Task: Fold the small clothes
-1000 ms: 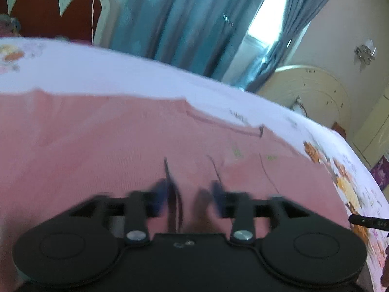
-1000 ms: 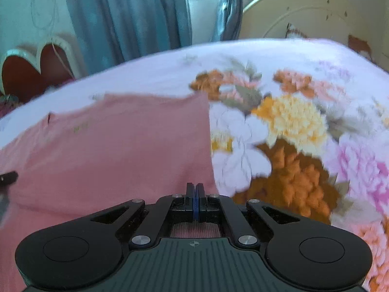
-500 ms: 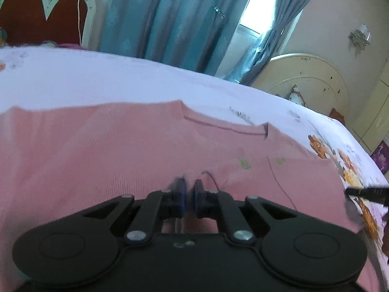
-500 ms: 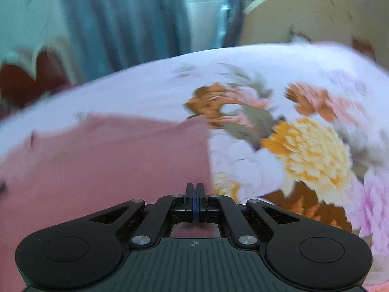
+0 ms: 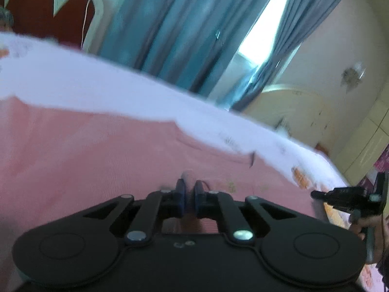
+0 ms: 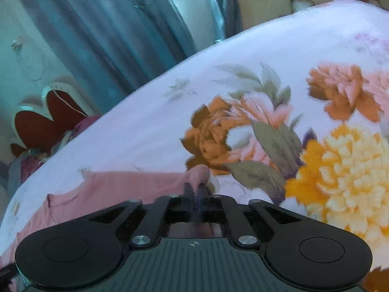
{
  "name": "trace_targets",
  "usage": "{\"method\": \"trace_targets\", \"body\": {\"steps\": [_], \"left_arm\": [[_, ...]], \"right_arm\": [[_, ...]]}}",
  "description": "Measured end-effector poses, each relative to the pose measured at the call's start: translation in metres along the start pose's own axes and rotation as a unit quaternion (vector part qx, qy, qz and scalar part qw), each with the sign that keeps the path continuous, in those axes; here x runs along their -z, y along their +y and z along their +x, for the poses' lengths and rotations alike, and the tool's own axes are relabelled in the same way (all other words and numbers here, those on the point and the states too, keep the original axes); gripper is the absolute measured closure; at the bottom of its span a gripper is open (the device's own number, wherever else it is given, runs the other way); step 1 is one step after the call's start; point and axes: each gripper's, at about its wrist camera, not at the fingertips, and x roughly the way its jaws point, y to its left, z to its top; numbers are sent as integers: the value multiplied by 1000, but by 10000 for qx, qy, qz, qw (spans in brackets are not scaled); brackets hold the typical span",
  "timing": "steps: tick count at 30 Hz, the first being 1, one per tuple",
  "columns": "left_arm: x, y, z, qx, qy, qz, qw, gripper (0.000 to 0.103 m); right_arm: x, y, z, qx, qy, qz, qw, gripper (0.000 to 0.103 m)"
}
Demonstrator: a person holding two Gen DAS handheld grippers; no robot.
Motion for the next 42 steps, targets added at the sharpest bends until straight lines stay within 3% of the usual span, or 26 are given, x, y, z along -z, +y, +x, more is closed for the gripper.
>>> {"method": "trace_targets", "body": {"steps": [5,7,8,9,10,11,12,14,16,18,26,28,30,32,34,36,40,42], "left_arm": [[5,0,13,-265,430,186,9986,94],[1,0,10,-330,474,196,9981,79],[-2,-2,3,-507,372,245,9977,74],[-4,-8,-8,-726,134,429,9963,62],[-6,-17,-20,-802,-118,695,9943,56],[-8,-26,-24,-752,-219,983,9921,56],[-9,-38,-23,-657,-166,1269,9896,55],[-7,-63,-7,-480,181,1772,9828,53],[0,-76,14,-530,700,2039,9750,52],[9,-76,28,-661,1113,2026,9707,50],[13,-73,15,-746,996,2077,9702,49],[9,-80,-1,-627,713,2053,9741,46],[13,-85,-19,-344,487,1972,9785,44],[24,-87,-17,-227,744,1995,9768,42],[39,-83,-10,-408,1084,2127,9702,42],[41,-81,-19,-447,1009,2153,9703,42],[43,-80,-27,-584,991,2347,9652,37],[46,-76,-27,-570,989,2288,9668,37]], "right_arm": [[3,-1,16,339,230,-272,9988,100],[1,6,6,718,-11,-422,9965,81],[2,8,-4,697,-244,-466,9962,71],[0,9,-9,549,-294,-493,9968,72],[-2,12,-10,536,-210,-599,9965,75],[-3,17,-6,576,-94,-797,9951,94],[-4,22,-1,611,21,-947,9936,101],[0,28,11,619,253,-1068,9920,101],[7,29,26,762,526,-1145,9891,101],[10,29,21,800,541,-1084,9894,101],[66,33,-49,943,817,-1428,9819,101],[74,32,-67,1021,680,-1332,9835,101],[82,34,-91,826,430,-1179,9887,101],[91,39,-94,742,473,-1226,9885,101],[101,39,-86,812,652,-1316,9858,101],[98,43,-90,866,667,-1298,9855,101],[93,58,-106,687,217,-1291,9890,101],[97,62,-94,649,447,-1219,9894,101]]}}
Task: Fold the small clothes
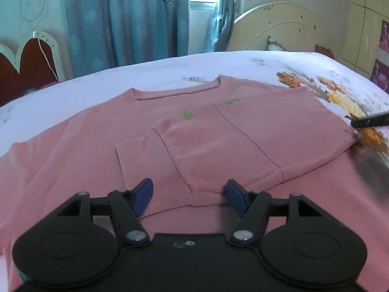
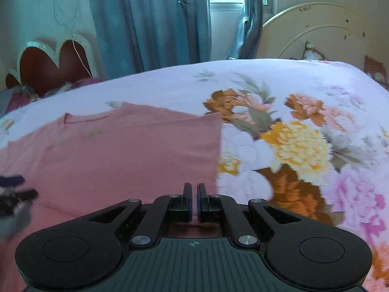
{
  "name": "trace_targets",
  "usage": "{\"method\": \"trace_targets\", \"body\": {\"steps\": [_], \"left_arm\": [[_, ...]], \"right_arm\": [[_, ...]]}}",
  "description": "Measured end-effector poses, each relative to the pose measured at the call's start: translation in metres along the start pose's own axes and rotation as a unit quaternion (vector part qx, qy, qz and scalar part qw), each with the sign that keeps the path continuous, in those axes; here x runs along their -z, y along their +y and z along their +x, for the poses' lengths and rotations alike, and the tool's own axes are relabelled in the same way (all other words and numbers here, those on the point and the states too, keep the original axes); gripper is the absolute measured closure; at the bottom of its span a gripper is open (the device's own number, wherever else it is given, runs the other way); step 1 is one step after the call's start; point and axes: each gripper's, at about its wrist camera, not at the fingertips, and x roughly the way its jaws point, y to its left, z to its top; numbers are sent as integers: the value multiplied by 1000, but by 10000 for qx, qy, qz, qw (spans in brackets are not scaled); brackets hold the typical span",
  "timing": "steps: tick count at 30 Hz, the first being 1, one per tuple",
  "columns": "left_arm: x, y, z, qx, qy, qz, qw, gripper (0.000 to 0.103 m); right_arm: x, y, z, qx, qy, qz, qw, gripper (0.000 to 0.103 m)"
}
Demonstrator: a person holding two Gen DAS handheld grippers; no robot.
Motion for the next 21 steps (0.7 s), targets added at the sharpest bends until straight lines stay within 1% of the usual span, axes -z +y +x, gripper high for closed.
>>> {"method": "trace_targets", "body": {"steps": [1,3,5,6,7,8,9,10,11,12,14,15,16,17,19,20,21], "left_arm": [[2,3,-1,14,-1,-58,10000,35],[3,8,-4,-20,7,-153,9999,35],[5,12,-8,-66,17,-186,9998,35],[7,16,-8,-73,42,-216,9997,32],[9,20,-7,-64,90,-312,9995,28],[10,24,-5,19,72,-472,9989,28],[11,28,-6,82,20,-578,9983,28],[11,29,-7,89,28,-578,9983,30],[9,28,-10,44,58,-534,9985,30],[8,28,-14,-17,25,-492,9988,29],[10,34,-25,-178,-78,-484,9986,21],[12,39,-31,-277,-135,-517,9982,16],[16,48,-40,-417,-219,-585,9972,13],[19,57,-48,-547,-269,-674,9959,12],[29,84,-67,-822,-352,-941,9915,13],[35,99,-78,-969,-425,-1099,9883,15],[43,116,-88,-1119,-504,-1288,9840,21]], "right_arm": [[5,-1,14,141,325,-3,9994,101],[12,-8,13,89,267,81,9996,102],[9,-7,3,160,302,128,9993,101],[9,-4,-2,182,161,98,9997,101],[11,-1,-5,118,18,65,9999,101],[13,0,0,109,145,92,9998,101],[16,-1,10,144,384,138,9991,101],[15,1,10,182,320,112,9993,101],[11,5,9,258,386,110,9989,101],[7,9,4,245,364,159,9989,101],[6,15,-6,234,113,164,9995,100],[6,20,-10,330,18,140,9994,76],[6,23,-12,343,-53,148,9993,51],[7,27,-16,279,-194,159,9993,19],[8,37,-21,107,-306,140,9994,22],[9,43,-23,-4,-308,129,9994,31],[9,48,-22,-91,-267,139,9995,43]]}}
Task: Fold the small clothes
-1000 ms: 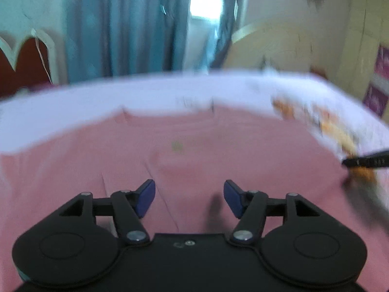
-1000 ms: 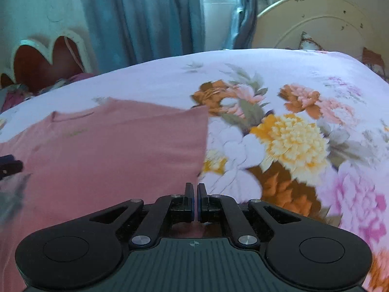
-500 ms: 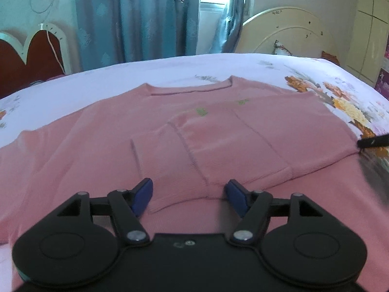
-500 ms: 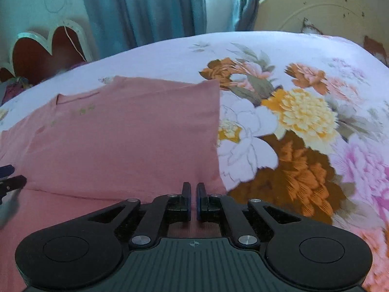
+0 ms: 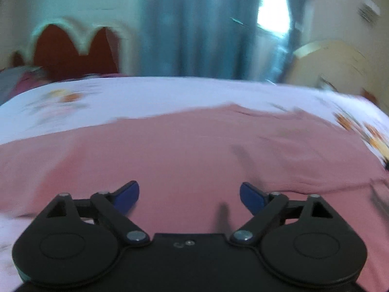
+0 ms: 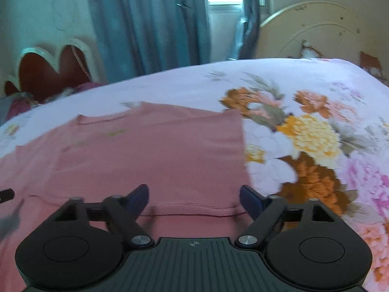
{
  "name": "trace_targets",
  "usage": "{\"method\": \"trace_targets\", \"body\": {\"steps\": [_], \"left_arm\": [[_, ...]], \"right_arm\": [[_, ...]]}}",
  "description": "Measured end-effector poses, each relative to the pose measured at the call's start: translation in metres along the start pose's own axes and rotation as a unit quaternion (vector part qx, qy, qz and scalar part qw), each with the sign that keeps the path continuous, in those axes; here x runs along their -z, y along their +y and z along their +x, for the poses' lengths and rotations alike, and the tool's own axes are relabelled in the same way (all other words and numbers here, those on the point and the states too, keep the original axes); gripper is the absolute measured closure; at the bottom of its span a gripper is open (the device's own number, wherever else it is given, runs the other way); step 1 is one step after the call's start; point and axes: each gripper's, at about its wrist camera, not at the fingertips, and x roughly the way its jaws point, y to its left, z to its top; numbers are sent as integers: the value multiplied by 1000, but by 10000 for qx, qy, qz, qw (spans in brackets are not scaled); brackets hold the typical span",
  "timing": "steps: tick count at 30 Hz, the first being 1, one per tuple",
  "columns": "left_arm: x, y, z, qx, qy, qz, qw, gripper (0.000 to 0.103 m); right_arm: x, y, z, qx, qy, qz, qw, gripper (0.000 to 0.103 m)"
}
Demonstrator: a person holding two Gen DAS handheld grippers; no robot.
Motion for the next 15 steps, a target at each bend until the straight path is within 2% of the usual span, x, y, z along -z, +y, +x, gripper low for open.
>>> {"method": "trace_targets", "body": {"steps": [1,3,6,8,9,10,12,15], "left_arm": [[2,24,-7,-134,-139,-141,9997,29],[7,78,-20,-554,-217,-846,9946,35],[18,161,-40,-1243,-366,-2006,9711,39],[28,214,-50,-1405,-464,-2774,9493,39],[34,240,-52,-1409,-510,-3157,9369,40],[37,257,-53,-1336,-561,-3412,9288,46],[44,290,-53,-1055,-767,-3910,9111,50],[48,318,-46,-731,-1077,-4556,8806,52]], "right_arm": [[1,5,2,-73,53,37,10000,47],[3,15,10,-165,175,96,9997,49],[5,28,22,-265,330,204,9989,49],[6,39,29,-280,381,229,9986,49],[5,44,32,-279,395,228,9986,49],[4,49,35,-266,406,224,9986,49],[2,59,38,-230,410,219,9987,49],[-3,69,39,-185,396,175,9989,49]]}}
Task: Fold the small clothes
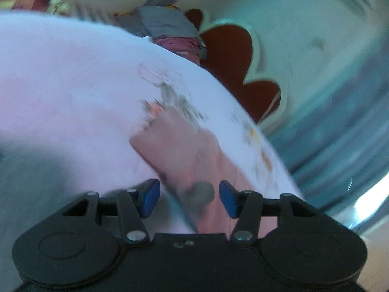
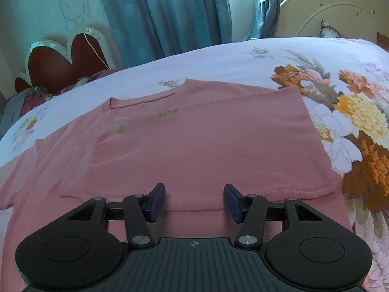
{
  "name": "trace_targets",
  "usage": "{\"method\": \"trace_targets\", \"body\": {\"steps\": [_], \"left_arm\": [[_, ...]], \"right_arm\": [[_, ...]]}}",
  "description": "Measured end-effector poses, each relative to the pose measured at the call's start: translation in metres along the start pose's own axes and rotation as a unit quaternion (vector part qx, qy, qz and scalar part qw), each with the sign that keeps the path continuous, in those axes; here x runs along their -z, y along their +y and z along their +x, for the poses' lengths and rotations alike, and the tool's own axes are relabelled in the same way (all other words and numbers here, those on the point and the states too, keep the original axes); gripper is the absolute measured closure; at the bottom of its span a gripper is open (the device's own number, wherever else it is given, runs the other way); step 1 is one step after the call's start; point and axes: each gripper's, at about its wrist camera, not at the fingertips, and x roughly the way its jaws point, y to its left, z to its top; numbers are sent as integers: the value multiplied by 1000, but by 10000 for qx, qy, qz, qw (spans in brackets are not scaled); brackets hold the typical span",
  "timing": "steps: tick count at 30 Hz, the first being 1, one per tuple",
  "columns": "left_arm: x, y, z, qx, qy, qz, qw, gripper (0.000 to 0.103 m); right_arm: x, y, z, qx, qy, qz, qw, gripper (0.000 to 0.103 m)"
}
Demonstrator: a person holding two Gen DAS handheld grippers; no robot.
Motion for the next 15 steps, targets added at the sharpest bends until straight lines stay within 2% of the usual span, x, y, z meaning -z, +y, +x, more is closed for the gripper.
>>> {"method": "trace_targets", "body": {"steps": [3,4,5,6,7,8,9,11,13,15], "left_arm": [[-10,15,11,114,-150,-602,9980,66],[-11,16,14,115,-144,-699,9974,88],[-13,15,18,68,-97,-787,9968,97],[-16,19,12,98,-291,-1010,9944,97],[-18,22,-1,416,-759,-1100,9902,97],[-23,15,-12,446,-1000,-821,9906,97],[-27,9,-14,275,-976,-527,9934,97],[-29,8,-1,-48,-533,-277,9982,97],[-26,9,10,-297,-129,-131,9994,97],[-20,9,6,-344,-187,-131,9991,97]], "right_arm": [[-6,7,0,73,-26,-42,10000,49],[-7,7,1,86,-34,-41,9999,49],[-9,8,0,96,-38,-48,9999,49],[-11,8,0,114,-40,-62,9999,49],[-13,9,-1,134,-41,-79,9999,49],[-14,8,-3,133,-59,-93,9999,49],[-15,7,-4,131,-85,-102,9998,49],[-15,2,-4,144,-62,-83,9998,49],[-15,-5,-4,170,-45,-6,9998,49],[-14,-12,-6,164,-53,66,9998,49]]}}
